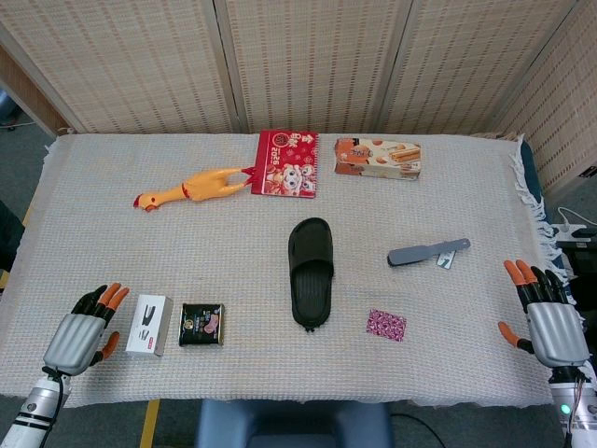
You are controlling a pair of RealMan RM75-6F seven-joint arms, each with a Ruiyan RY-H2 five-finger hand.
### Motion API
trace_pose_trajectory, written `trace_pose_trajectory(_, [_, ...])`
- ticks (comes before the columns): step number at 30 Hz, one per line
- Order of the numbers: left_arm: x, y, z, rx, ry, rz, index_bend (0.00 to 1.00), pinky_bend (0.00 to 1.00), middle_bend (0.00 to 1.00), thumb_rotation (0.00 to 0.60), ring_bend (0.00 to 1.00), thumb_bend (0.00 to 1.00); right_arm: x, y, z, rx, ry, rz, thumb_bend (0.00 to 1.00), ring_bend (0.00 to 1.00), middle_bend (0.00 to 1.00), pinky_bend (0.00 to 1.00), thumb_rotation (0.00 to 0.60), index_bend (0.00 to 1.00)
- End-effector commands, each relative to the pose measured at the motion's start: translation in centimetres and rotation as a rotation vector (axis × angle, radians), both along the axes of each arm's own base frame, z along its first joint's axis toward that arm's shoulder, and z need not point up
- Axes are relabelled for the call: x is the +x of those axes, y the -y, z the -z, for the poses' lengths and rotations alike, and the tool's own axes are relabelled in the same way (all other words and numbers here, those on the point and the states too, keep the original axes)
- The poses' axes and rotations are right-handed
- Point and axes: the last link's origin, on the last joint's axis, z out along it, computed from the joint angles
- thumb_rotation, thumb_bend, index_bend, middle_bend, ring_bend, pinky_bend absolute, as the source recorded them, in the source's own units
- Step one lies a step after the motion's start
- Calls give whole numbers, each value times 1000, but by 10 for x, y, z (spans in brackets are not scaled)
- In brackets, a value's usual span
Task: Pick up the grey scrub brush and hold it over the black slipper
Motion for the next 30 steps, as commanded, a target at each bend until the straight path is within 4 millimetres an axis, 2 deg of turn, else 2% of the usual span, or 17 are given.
trace_pose_trajectory(1, [0, 1, -2, 7, 3, 1, 0, 131, 0, 600, 0, 488, -2, 11, 1, -19, -17, 14, 175, 0, 0, 0, 600, 0])
trace_pose_trajectory(3, [0, 1, -3, 8, 3, 2, 0, 132, 0, 600, 0, 488, -3, 14, 2, -22, -19, 18, 175, 0, 0, 0, 600, 4])
trace_pose_trajectory(5, [-1, 1, -3, 10, 3, -1, 0, 132, 0, 600, 0, 488, -3, 27, 3, -39, -21, 32, 174, 0, 0, 0, 600, 40])
trace_pose_trajectory(7, [-2, 0, -4, 10, 4, -5, 0, 131, 0, 600, 0, 488, 2, 63, 10, -22, 12, 34, 175, 0, 0, 0, 600, 89])
trace_pose_trajectory(8, [-2, 0, -5, 14, 4, -2, 0, 131, 0, 600, 0, 489, 7, 103, 20, 42, -65, 6, 175, 0, 0, 0, 600, 116])
trace_pose_trajectory(9, [-2, 0, -5, 15, 7, -2, 0, 131, 0, 600, 0, 489, 5, 131, 30, 79, -121, 14, 175, 0, 0, 0, 600, 135])
trace_pose_trajectory(13, [-3, 0, -6, 20, 9, -6, 0, 132, 0, 600, 0, 488, 8, 175, 55, 125, -98, 33, 175, 0, 4, 0, 600, 189])
trace_pose_trajectory(17, [-5, 0, -7, 20, 9, -11, 0, 132, 0, 600, 0, 488, 14, 195, 75, 164, -59, 26, 175, 0, 45, 0, 600, 243])
trace_pose_trajectory(20, [-6, -1, -7, 20, 8, -17, 0, 132, 0, 600, 0, 488, 16, 201, 82, 182, -58, 16, 175, 0, 68, 0, 600, 272])
trace_pose_trajectory(27, [-7, -3, -5, 12, 3, -23, 0, 132, 0, 600, 0, 489, 26, 211, 101, 266, 2, 17, 175, 0, 75, 0, 600, 259])
trace_pose_trajectory(30, [-7, -2, -6, 17, 2, -22, 0, 132, 0, 600, 0, 489, 30, 210, 103, 293, 27, 9, 175, 0, 74, 0, 600, 239])
